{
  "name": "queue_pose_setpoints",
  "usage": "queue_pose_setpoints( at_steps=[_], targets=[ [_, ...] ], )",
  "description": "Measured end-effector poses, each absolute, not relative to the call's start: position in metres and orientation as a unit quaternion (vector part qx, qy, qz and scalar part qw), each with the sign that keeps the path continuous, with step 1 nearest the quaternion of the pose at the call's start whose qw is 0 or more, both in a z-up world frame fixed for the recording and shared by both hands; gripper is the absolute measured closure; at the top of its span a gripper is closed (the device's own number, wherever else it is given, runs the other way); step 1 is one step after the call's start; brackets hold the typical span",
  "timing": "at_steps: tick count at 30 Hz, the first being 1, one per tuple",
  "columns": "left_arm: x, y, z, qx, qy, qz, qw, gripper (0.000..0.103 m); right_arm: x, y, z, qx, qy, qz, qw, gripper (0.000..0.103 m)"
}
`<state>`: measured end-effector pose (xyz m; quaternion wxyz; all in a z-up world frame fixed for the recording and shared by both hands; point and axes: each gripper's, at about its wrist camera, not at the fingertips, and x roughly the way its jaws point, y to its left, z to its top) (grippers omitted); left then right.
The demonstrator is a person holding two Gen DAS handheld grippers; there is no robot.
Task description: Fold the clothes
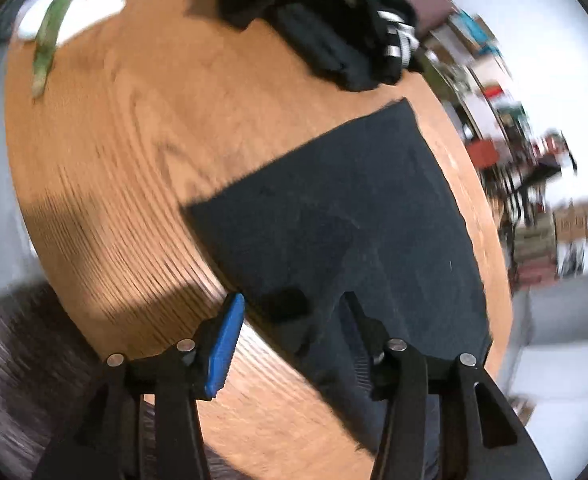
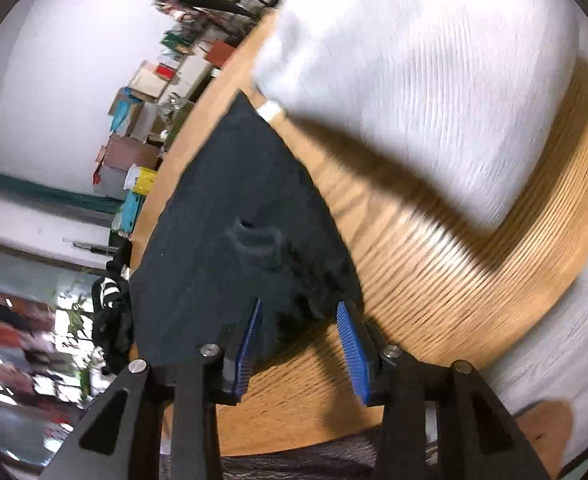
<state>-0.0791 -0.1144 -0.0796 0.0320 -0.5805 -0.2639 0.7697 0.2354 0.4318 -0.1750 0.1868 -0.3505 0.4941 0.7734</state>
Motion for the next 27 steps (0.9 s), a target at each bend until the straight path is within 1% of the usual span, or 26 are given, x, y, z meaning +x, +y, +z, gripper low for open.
queue_pose_setpoints(
  at_steps=[3,6,9,12,13,15,19,22,23,25,27],
  targets=[
    [-0.092,-0.118,-0.061,-0.591,-0.202,0.779,0.062,0.052,0.233,0.444,-0.145,-0.346,0.430,0.810,0.198,0.059],
    [-0.115,-0.109,-0.042,-0.569,-0.136,0.808,0.069,0.052,0.208,0.464,-0.123,-0.349,0.377,0.836,0.192,0.059],
    [-0.147,-0.082,-0.034,-0.541,-0.047,0.835,0.087,0.052,0.167,0.484,-0.115,-0.367,0.336,0.848,0.183,0.056],
    [-0.178,-0.050,-0.037,-0.536,0.019,0.837,0.111,0.052,0.122,0.499,-0.115,-0.378,0.316,0.855,0.164,0.054],
    [-0.188,-0.041,-0.041,-0.538,0.030,0.834,0.121,0.052,0.108,0.502,-0.116,-0.381,0.312,0.856,0.156,0.054],
    [-0.209,-0.024,-0.049,-0.542,0.047,0.827,0.137,0.052,0.080,0.505,-0.121,-0.394,0.300,0.857,0.141,0.050],
    [-0.249,-0.006,-0.061,-0.540,0.048,0.828,0.145,0.052,0.033,0.518,-0.133,-0.412,0.294,0.853,0.128,0.051],
    [-0.278,0.001,-0.064,-0.526,0.063,0.838,0.127,0.052,0.001,0.533,-0.141,-0.418,0.274,0.854,0.146,0.050],
    [-0.287,0.003,-0.067,-0.532,0.072,0.835,0.118,0.052,-0.011,0.540,-0.144,-0.425,0.265,0.851,0.157,0.049],
    [-0.306,0.008,-0.074,-0.544,0.092,0.828,0.101,0.052,-0.030,0.550,-0.151,-0.440,0.256,0.843,0.173,0.049],
    [-0.321,0.010,-0.079,-0.556,0.091,0.821,0.090,0.052,-0.050,0.558,-0.157,-0.454,0.250,0.836,0.181,0.049]
  ],
)
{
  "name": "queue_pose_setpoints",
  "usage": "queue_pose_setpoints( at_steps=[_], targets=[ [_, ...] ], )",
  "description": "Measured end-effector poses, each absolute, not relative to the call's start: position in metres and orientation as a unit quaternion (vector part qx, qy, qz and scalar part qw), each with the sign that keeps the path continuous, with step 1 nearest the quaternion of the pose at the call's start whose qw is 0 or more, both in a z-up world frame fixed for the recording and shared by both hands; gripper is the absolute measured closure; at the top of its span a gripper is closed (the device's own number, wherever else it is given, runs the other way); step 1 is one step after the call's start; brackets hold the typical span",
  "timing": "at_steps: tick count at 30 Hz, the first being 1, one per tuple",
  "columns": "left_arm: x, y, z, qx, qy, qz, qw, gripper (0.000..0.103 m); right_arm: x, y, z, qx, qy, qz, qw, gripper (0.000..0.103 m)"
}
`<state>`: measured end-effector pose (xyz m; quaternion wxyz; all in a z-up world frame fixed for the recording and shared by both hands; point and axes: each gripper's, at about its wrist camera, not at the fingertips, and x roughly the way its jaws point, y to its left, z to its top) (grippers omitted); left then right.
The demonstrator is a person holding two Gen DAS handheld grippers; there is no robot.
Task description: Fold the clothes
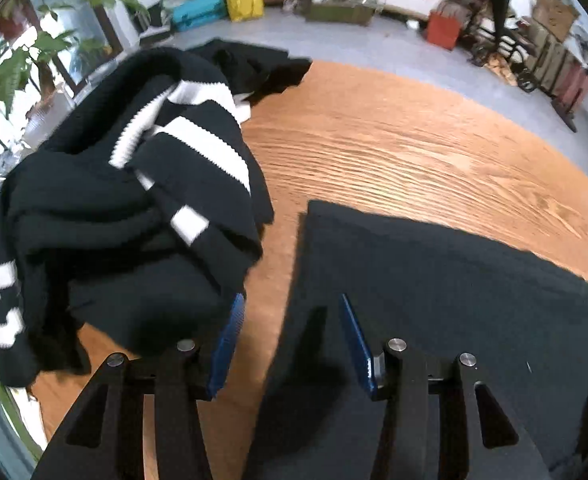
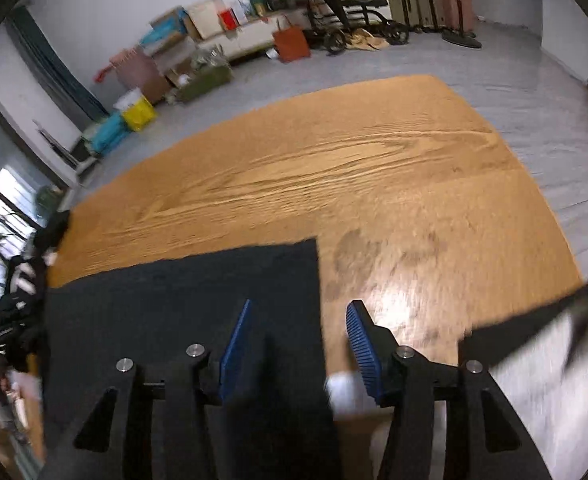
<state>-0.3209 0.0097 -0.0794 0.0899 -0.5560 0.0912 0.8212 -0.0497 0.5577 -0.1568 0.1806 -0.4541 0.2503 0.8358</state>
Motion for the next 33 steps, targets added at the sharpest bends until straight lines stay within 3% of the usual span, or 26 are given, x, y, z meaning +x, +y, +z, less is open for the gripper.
queue_pose_setpoints(
  at_steps=[10,19,22,28,30,31,32,33],
  targets=[
    [-0.366,-0.003,-0.080,-0.596,-0.052,0.799,0.058,0.052,-0.095,0.580,-0.171,-0.471,0.278,0.818,0.177,0.047],
    [-0.370,0.024,-0.086,-0.610,-0.039,0.790,0.045,0.052,-0.100,0.579,-0.187,-0.487,0.289,0.807,0.169,0.046],
    [-0.370,0.028,-0.086,-0.614,-0.034,0.788,0.035,0.052,-0.102,0.579,-0.189,-0.484,0.290,0.808,0.170,0.038],
    [-0.370,0.027,-0.093,-0.622,-0.035,0.782,0.002,0.053,-0.104,0.573,-0.189,-0.486,0.270,0.812,0.175,0.037],
    [-0.366,0.029,-0.091,-0.618,-0.026,0.786,0.002,0.066,-0.103,0.572,-0.189,-0.487,0.265,0.812,0.180,0.044],
    [-0.364,0.028,-0.090,-0.613,-0.025,0.789,0.004,0.085,-0.101,0.572,-0.189,-0.487,0.264,0.811,0.186,0.058],
    [-0.361,0.027,-0.088,-0.610,-0.030,0.792,0.009,0.093,-0.100,0.573,-0.189,-0.486,0.268,0.810,0.187,0.071],
    [-0.358,0.026,-0.087,-0.606,-0.035,0.795,0.014,0.094,-0.098,0.573,-0.189,-0.485,0.274,0.810,0.187,0.076]
  ],
)
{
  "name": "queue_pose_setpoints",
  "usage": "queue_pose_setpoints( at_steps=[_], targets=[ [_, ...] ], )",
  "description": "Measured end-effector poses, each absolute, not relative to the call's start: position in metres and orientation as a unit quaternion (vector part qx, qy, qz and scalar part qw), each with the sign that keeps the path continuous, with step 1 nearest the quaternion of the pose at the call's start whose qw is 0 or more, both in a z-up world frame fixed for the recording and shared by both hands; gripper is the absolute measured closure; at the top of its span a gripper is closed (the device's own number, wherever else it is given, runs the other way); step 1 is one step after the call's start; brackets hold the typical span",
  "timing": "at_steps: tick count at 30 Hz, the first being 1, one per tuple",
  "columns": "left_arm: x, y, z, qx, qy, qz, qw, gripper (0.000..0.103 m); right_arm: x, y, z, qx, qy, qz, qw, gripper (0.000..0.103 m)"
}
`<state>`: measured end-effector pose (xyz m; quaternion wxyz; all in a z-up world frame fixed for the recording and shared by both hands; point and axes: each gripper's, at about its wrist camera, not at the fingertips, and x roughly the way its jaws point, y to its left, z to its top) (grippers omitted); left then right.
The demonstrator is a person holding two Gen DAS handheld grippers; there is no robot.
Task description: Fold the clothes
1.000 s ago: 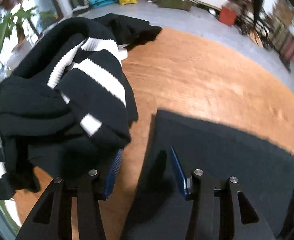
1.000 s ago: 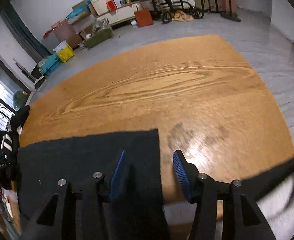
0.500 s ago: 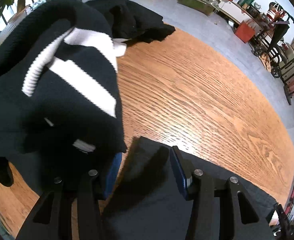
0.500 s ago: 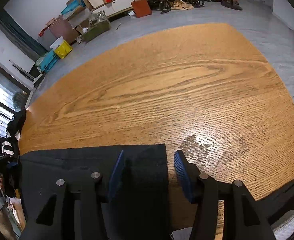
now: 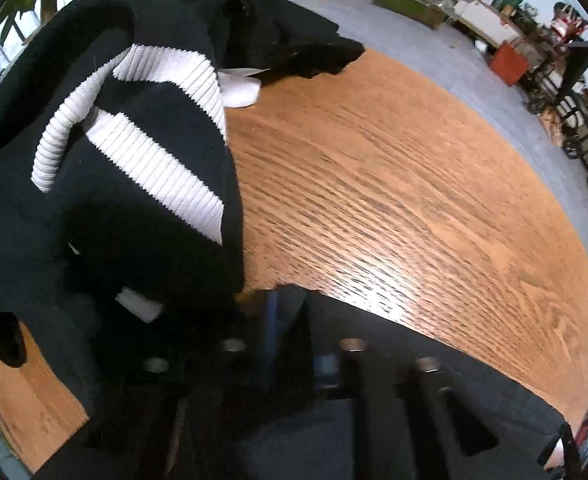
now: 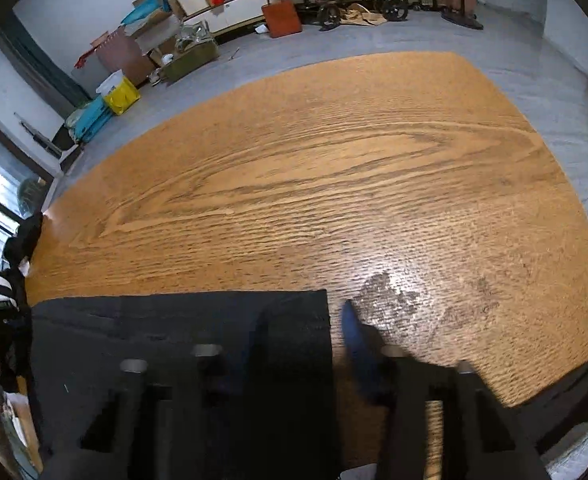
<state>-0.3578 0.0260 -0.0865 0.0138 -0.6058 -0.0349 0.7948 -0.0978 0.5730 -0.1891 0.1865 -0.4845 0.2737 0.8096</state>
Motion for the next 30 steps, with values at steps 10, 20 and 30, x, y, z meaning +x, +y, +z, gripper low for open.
queue_pose_setpoints(
  at_steps=[10,20,30],
  targets=[
    [-0.311,0.018,-0.039,-0.550,-0.022,0.832,0.062,0.098,-0.079,0.553,-0.154,-0.449,0.238,0.845,0.168,0.097],
    [-0.288,-0.009,-0.021,-0.520,-0.002,0.850,0.090,0.098,-0.018,0.522,-0.104,-0.398,0.207,0.885,0.124,0.097],
    [-0.243,-0.052,-0.054,-0.525,0.021,0.843,0.111,0.098,0.062,0.508,-0.129,-0.435,0.214,0.866,0.125,0.097]
  ],
)
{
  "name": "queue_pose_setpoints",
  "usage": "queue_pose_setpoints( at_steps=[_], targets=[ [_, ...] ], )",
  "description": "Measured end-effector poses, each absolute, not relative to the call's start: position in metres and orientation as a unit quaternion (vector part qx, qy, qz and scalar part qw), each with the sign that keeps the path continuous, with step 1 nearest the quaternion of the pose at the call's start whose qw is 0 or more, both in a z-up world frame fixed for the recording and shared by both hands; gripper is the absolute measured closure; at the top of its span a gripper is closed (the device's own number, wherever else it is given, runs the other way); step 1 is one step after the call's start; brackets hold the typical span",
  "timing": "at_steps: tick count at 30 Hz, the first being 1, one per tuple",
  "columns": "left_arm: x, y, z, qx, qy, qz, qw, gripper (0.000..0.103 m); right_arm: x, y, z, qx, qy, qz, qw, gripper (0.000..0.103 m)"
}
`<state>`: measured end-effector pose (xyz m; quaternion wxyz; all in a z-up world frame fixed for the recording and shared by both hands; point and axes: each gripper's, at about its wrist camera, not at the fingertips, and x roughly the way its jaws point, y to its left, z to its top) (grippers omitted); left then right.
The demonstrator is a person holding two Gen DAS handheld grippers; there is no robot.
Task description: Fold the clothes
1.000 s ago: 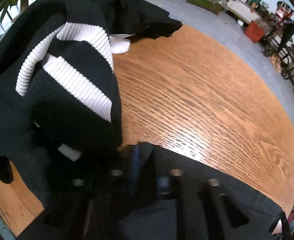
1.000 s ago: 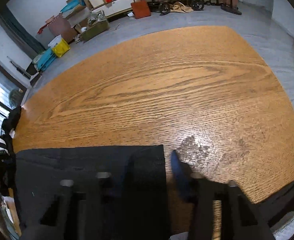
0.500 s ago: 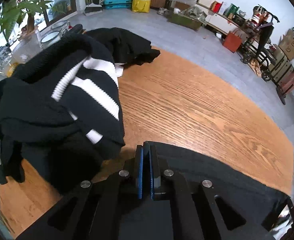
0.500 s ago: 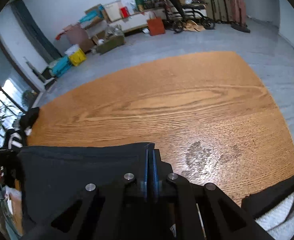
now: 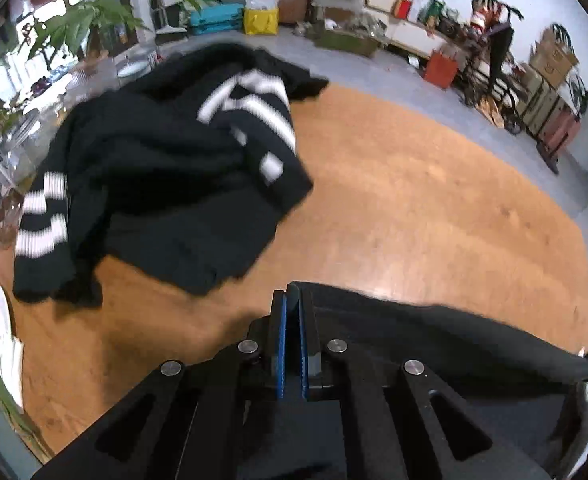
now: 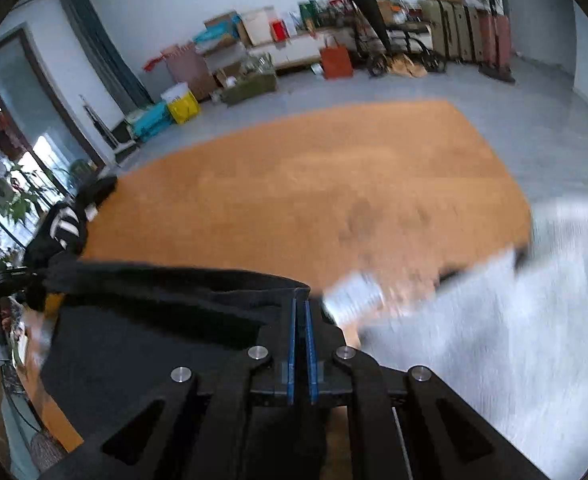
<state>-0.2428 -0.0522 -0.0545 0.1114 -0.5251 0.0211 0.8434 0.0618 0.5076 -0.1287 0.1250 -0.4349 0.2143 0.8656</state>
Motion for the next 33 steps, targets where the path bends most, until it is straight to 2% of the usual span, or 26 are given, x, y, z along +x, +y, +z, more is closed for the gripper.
queue_pose_setpoints(
  at_steps=[5,9,10,12,13,14,15,20,24,31,33],
  targets=[
    [-0.236,-0.055,-0.085,-0.541,0.038,0.834,0.103,0.098,0.066,0.507,-0.162,-0.460,0.222,0.848,0.137,0.097],
    [-0.239,-0.066,-0.100,-0.563,0.016,0.820,0.106,0.096,0.067,0.506,-0.167,-0.470,0.208,0.845,0.147,0.097],
    [-0.239,-0.069,-0.102,-0.567,0.010,0.817,0.107,0.092,0.067,0.506,-0.166,-0.473,0.207,0.844,0.145,0.092],
    [-0.236,-0.077,-0.097,-0.572,0.013,0.814,0.101,0.074,0.069,0.506,-0.164,-0.481,0.206,0.841,0.139,0.079],
    [-0.233,-0.082,-0.095,-0.575,0.016,0.812,0.097,0.059,0.070,0.504,-0.161,-0.484,0.203,0.841,0.133,0.069],
    [-0.231,-0.086,-0.092,-0.578,0.019,0.811,0.092,0.051,0.073,0.499,-0.156,-0.488,0.192,0.842,0.130,0.064],
    [-0.229,-0.091,-0.089,-0.581,0.021,0.808,0.090,0.050,0.075,0.496,-0.151,-0.490,0.182,0.843,0.128,0.063],
    [-0.228,-0.096,-0.069,-0.570,0.000,0.815,0.099,0.050,0.081,0.489,-0.129,-0.469,0.163,0.860,0.119,0.057],
    [-0.233,-0.083,-0.061,-0.561,-0.020,0.819,0.120,0.050,0.072,0.489,-0.129,-0.463,0.180,0.861,0.109,0.056],
    [-0.242,-0.074,-0.092,-0.591,-0.030,0.801,0.090,0.050,0.070,0.480,-0.144,-0.479,0.187,0.852,0.097,0.056],
    [-0.237,-0.072,-0.099,-0.593,-0.010,0.799,0.093,0.074,0.071,0.479,-0.150,-0.487,0.188,0.848,0.095,0.056]
  ],
)
